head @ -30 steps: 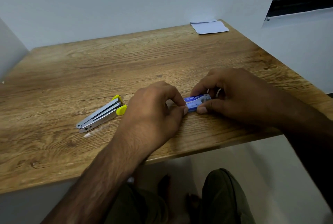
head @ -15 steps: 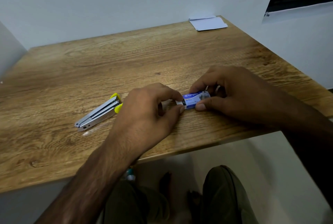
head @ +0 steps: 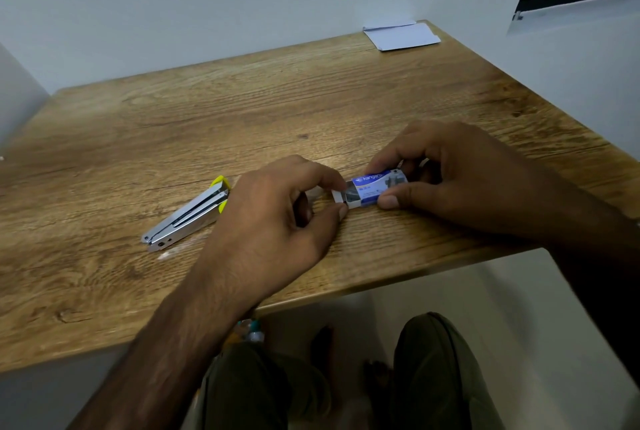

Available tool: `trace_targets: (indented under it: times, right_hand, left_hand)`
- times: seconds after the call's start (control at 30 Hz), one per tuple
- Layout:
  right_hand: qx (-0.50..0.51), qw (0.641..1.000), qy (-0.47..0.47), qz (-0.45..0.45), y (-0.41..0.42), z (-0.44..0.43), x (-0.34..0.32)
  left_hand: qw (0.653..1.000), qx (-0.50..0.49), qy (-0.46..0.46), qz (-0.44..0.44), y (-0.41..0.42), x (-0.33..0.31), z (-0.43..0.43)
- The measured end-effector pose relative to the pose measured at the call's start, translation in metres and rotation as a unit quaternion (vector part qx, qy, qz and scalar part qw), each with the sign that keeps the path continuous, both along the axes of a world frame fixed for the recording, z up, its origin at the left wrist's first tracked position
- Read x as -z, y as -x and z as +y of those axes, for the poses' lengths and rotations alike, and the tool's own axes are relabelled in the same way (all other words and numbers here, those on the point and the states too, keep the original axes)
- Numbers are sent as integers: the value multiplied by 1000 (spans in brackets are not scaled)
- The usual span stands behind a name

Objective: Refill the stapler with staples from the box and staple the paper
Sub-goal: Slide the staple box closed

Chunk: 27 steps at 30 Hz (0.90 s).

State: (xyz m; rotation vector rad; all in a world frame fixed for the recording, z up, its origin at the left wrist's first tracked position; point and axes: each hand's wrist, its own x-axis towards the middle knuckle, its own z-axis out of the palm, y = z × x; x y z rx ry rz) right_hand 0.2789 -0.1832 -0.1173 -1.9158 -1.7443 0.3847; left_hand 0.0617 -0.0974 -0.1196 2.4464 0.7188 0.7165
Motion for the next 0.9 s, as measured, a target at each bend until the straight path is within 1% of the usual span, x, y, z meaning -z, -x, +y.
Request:
trace_targets:
  times: [0.47,0.63,0.73,0.9]
  right_hand:
    - [-5,1000,-16,8,2,-3,2]
    - [-7,1000,-25,12,4,-4,3]
    - [-5,1000,-30,5,4,-5,5]
    - [-2,1000,-31,-1,7,-6,3]
  left_hand:
    - [993,19,-111,44,-1,4,-7]
    - [991,21,-116,56,0,4,-6]
    - [982,18,-158,99,0,4,-10]
    - [968,0,-187,168,-4,-3,-18]
